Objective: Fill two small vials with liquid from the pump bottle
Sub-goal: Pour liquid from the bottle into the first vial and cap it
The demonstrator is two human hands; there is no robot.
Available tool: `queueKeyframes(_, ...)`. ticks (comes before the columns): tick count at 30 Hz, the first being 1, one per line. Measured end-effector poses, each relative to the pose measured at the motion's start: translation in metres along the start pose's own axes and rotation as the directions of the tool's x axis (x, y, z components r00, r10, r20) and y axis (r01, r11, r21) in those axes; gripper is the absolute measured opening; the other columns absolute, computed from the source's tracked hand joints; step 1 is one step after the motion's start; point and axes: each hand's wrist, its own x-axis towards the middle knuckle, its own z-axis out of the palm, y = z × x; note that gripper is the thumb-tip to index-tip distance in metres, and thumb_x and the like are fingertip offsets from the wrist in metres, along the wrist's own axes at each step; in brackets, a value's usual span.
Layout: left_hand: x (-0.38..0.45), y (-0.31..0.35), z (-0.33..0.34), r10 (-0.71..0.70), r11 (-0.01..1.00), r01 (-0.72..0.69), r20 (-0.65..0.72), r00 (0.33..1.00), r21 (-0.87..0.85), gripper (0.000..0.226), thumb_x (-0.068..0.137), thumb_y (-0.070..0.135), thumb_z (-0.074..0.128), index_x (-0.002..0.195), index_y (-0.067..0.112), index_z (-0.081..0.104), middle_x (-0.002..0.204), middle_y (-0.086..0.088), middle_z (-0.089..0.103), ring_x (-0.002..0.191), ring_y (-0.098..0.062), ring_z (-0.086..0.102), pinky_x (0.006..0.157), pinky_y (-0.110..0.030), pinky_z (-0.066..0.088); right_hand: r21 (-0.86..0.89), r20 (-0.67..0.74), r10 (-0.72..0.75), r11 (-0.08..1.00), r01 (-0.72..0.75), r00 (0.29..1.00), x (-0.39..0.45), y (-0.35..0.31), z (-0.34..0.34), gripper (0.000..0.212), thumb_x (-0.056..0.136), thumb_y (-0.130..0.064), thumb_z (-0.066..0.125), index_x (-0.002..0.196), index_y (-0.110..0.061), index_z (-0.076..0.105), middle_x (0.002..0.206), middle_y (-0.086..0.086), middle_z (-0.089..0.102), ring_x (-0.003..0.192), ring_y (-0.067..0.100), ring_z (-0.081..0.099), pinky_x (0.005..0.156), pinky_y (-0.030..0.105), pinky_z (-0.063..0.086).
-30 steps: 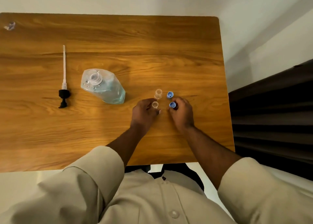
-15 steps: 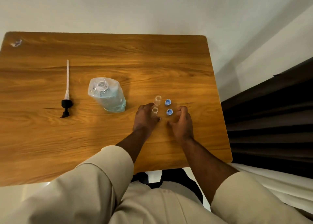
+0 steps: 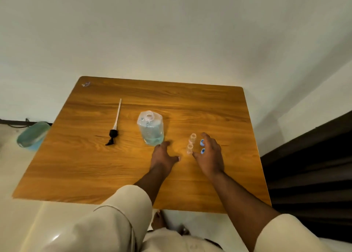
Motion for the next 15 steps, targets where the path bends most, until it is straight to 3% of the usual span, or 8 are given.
queueKeyframes(5,0.003,0.010,0.042,0.055,0.998,-0.055,0.012,0.998,0.003,0.072,0.070,0.029,0.084,0.133,0.017,0.051,0.131,-0.007,0.053,0.120,-0.024,0.052,0.098,-0.036,0.046,-0.039,0.030,-0.061,0.997,0.062,0.998,0.007,0.018,0.002,0.072,0.077,-0.019,0.074,0.138,-0.027,0.037,0.127,0.004,0.051,0.117,0.026,0.046,0.089,0.041,0.050)
queueKeyframes(10,0.006,0.013,0.080,0.048,0.989,-0.061,-0.100,0.994,-0.135,0.054,0.074,0.025,0.079,0.124,0.018,0.059,0.119,-0.005,0.060,0.110,-0.022,0.056,0.083,-0.026,0.043,-0.090,-0.030,-0.083,0.993,0.080,0.996,0.012,0.038,0.009,0.076,0.072,-0.024,0.079,0.136,-0.029,0.038,0.123,0.001,0.055,0.113,0.023,0.050,0.082,0.032,0.049)
queueKeyframes(15,-0.009,0.014,0.066,0.015,0.961,-0.068,-0.193,0.981,-0.268,0.037,0.081,0.018,0.073,0.117,0.014,0.064,0.116,-0.003,0.064,0.109,-0.019,0.058,0.090,-0.029,0.047,-0.059,-0.082,-0.126,0.991,0.122,0.989,0.012,0.021,-0.009,0.071,0.071,-0.027,0.081,0.131,-0.032,0.043,0.120,-0.001,0.057,0.110,0.020,0.051,0.078,0.034,0.054)
